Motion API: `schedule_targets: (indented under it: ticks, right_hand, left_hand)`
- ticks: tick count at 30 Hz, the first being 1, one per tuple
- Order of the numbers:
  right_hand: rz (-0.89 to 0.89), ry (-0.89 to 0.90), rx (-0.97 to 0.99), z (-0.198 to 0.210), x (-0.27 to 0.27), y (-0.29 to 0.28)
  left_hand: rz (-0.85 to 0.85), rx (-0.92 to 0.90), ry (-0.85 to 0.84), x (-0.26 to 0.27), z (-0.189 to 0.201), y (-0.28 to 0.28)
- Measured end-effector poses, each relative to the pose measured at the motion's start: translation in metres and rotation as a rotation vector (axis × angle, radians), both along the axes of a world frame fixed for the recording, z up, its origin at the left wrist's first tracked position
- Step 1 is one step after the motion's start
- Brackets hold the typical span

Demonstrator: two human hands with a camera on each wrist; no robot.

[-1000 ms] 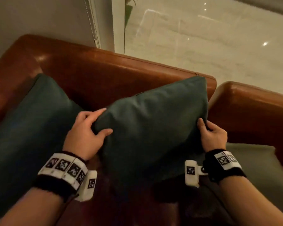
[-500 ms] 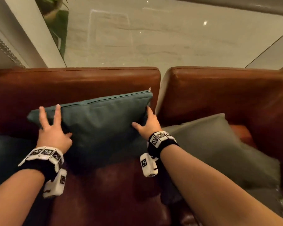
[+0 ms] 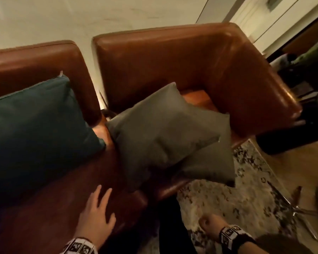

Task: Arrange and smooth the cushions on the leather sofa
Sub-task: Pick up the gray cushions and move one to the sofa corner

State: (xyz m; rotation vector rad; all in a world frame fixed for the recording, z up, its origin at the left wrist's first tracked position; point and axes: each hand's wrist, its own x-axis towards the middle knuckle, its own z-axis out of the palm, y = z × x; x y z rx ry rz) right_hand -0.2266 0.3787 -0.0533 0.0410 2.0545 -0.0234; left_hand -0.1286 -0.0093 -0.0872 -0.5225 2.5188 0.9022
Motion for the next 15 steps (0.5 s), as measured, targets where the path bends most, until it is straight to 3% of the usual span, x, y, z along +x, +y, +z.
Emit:
schedule_targets:
  ticks: [2,3,6,7,9,12,15]
  right_hand:
    - [-0.016,0.016,-0.028,0.011,-0.002,0.03]
    - [-0.031,0.123,-0.089,0.014,-0.015,0.036]
    - [-0.315,0.661,-0.417,0.025,-0.096,0.021]
    - [-0.439,0.764,-0.556,0.03,-0.132,0.014]
    - [-0.567,0.741,-0.753,0.043,-0.199,-0.003]
    - [-0.304,0.733,-0.721,0.05,-0.269,-0.021]
    - [-0.31,0.885,-0.803,0.064,-0.332,-0.03]
  left_hand:
    - [-0.051,0.03,-0.013,-0.029,0.0,0.038]
    - [0.008,0.069,-0.033,-0.045,-0.006,0.054]
    - [0.499,0.333,-0.165,-0.096,-0.027,0.081]
    - [0.658,0.435,-0.201,-0.111,-0.034,0.087]
    - [0.848,0.513,-0.25,-0.136,-0.033,0.099]
    - [0.967,0.359,-0.17,-0.155,-0.004,0.103]
    - [1.0,0.247,0.107,-0.175,0.042,0.089]
